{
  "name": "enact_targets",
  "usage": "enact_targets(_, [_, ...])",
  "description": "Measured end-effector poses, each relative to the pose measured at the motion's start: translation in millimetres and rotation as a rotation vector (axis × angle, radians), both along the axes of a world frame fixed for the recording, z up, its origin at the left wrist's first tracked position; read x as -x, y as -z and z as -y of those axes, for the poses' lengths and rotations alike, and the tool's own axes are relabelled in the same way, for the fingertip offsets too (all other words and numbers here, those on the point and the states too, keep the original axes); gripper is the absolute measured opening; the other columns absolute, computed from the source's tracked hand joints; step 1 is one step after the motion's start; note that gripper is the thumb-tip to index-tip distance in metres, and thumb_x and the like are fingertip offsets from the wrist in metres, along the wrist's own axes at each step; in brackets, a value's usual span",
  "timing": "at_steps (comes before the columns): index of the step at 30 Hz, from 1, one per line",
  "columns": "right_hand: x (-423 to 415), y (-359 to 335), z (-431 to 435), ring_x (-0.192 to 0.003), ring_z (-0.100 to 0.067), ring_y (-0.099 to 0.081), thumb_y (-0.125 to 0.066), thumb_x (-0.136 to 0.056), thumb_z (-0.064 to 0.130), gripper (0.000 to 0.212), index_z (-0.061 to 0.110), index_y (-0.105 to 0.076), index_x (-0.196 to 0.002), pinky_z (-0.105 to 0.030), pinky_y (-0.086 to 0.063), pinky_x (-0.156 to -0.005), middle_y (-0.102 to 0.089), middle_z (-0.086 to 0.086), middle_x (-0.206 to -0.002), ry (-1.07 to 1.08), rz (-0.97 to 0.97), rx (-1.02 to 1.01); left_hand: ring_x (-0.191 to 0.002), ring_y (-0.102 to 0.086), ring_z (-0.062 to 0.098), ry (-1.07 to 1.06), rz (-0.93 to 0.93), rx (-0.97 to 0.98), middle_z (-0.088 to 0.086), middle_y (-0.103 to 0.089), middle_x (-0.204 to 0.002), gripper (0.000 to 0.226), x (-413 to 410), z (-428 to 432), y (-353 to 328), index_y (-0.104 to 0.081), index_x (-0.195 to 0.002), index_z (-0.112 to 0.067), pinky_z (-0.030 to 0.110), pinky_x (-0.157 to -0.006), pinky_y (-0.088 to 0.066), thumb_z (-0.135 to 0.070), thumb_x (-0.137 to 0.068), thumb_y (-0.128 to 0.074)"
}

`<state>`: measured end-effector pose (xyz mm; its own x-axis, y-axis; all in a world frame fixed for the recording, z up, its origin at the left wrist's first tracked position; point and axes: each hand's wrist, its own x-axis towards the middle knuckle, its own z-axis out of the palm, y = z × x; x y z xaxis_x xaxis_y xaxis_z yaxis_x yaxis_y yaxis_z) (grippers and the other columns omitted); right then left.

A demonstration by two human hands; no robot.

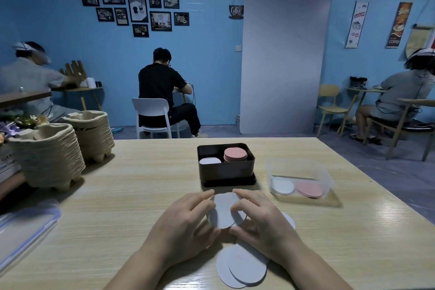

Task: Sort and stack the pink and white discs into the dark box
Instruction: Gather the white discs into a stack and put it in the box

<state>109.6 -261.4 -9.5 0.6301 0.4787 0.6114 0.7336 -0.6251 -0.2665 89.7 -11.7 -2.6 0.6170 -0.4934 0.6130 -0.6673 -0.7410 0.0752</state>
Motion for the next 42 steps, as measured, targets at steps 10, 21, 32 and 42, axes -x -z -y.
enact_targets(10, [0.9, -0.7, -2.0, -0.129, -0.012, -0.049, -0.074, -0.079, 0.041, 0.032, 0.028, -0.052, -0.098, -0.03, -0.048, -0.099, -0.057, 0.005, -0.136, -0.031, 0.013, -0.019, -0.117, -0.063, 0.016, 0.039, 0.046, 0.003, -0.002, -0.066, -0.133, 0.026, -1.2, 3.1, -0.2, -0.063, -0.109, -0.021, 0.031, -0.085, -0.055, -0.043, -0.094, -0.066])
enact_targets(21, [3.0, -2.7, -1.9, -0.124, -0.015, -0.053, -0.074, -0.081, 0.043, 0.033, 0.028, -0.056, -0.104, -0.033, -0.049, -0.097, -0.057, 0.007, -0.136, -0.051, 0.009, -0.046, -0.114, -0.063, 0.02, 0.056, 0.037, -0.03, -0.002, -0.058, -0.142, 0.027, -2.1, 3.9, 0.8, -0.06, -0.118, -0.026, 0.032, -0.08, -0.056, -0.036, -0.095, -0.067])
enact_targets(32, [4.5, -5.0, -3.8, -0.122, -0.012, -0.054, -0.077, -0.077, 0.041, 0.033, 0.027, -0.058, -0.101, -0.029, -0.048, -0.097, -0.059, 0.009, -0.132, -0.076, 0.01, -0.067, -0.098, -0.064, 0.015, 0.074, 0.014, 0.016, -0.009, -0.062, -0.133, 0.03, 3.9, 8.7, -7.2, -0.063, -0.115, -0.026, 0.025, -0.069, -0.052, -0.031, -0.088, -0.075])
enact_targets(42, [5.3, -5.1, -3.8, -0.117, -0.013, -0.055, -0.076, -0.075, 0.04, 0.034, 0.028, -0.056, -0.1, -0.033, -0.05, -0.093, -0.058, 0.009, -0.13, -0.052, -0.01, -0.027, -0.103, -0.065, 0.015, 0.078, -0.005, 0.022, -0.007, -0.063, -0.132, 0.031, 3.1, 5.1, -4.4, -0.061, -0.119, -0.025, 0.024, -0.073, -0.053, -0.034, -0.091, -0.071])
